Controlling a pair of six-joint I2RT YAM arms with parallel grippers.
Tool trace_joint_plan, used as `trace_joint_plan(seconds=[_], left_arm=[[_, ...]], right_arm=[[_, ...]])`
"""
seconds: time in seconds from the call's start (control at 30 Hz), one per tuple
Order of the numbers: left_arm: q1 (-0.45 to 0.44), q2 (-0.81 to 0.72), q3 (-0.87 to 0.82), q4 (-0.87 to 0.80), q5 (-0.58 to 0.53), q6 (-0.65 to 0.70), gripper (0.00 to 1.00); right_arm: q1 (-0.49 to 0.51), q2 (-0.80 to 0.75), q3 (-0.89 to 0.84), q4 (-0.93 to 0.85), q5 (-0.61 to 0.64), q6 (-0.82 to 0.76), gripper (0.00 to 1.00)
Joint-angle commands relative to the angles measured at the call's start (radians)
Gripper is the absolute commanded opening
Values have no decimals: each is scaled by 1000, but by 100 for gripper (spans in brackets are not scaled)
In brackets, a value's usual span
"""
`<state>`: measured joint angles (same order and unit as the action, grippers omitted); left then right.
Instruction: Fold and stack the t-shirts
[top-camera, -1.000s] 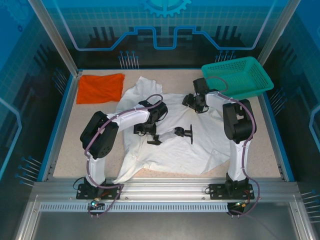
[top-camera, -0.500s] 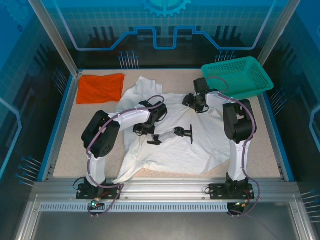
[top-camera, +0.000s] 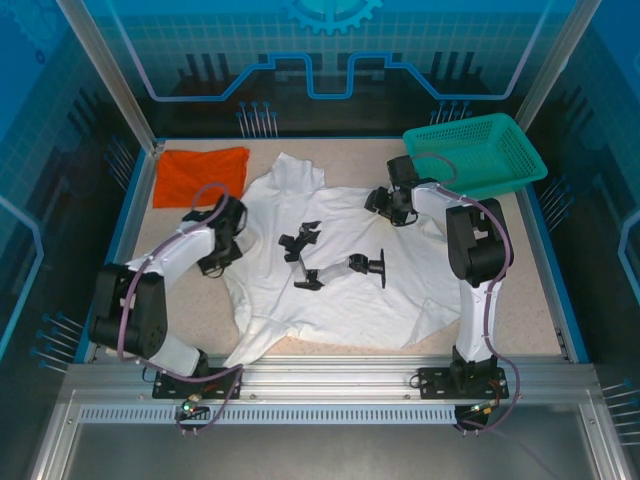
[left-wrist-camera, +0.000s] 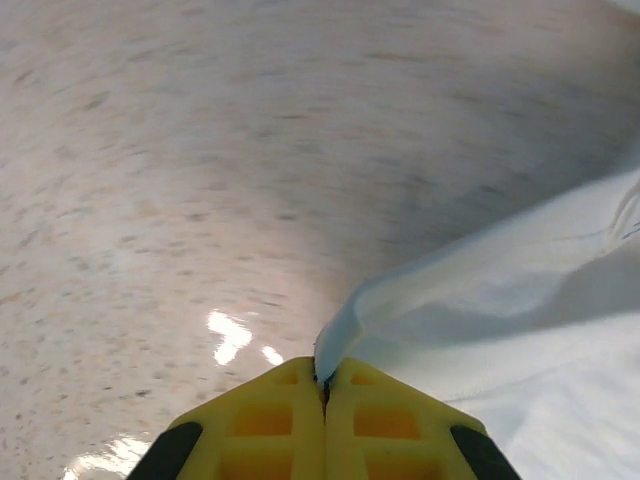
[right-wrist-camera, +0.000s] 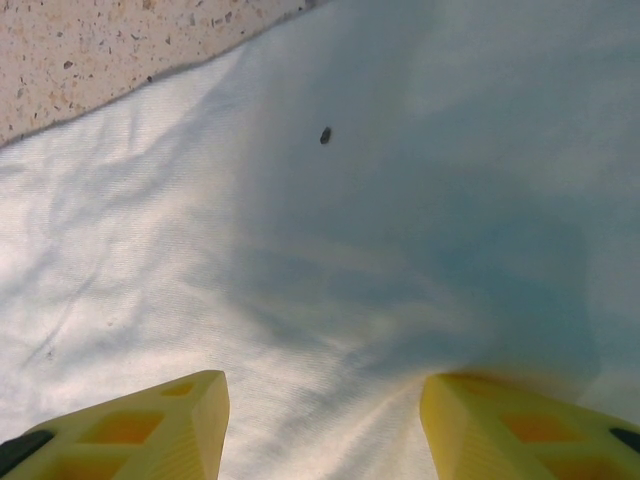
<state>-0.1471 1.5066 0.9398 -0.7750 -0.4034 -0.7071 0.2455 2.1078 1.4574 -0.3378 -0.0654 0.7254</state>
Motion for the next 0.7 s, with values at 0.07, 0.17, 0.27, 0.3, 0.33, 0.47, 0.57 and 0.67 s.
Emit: trace_joint_plan(seconds=[0.07, 0.17, 0.27, 0.3, 0.33, 0.47, 0.57, 0.67], left_arm=[[173, -42, -106, 2, 30, -160, 29], [225, -95, -90, -7, 6, -212, 67], [221, -115, -13, 26, 50, -185, 82], [203, -104, 29, 40, 81, -168, 78], [166, -85, 70, 75, 122, -128, 72], [-8, 91, 285, 114, 208, -27, 58], [-102, 269, 421, 140, 274, 1, 53], [-141, 444, 510, 174, 337, -18, 52]], right_arm=[[-14, 55, -25, -43, -11, 12, 56], [-15, 51, -25, -39, -14, 8, 57], [-14, 35, -22, -45, 4, -4, 60], [-13, 30, -14, -59, 12, -11, 60], [-15, 25, -1, -75, 24, -20, 60], [-16, 31, 51, -144, 61, -40, 61], [-17, 59, 79, -181, 61, -42, 60], [-17, 99, 112, -206, 44, -42, 60]])
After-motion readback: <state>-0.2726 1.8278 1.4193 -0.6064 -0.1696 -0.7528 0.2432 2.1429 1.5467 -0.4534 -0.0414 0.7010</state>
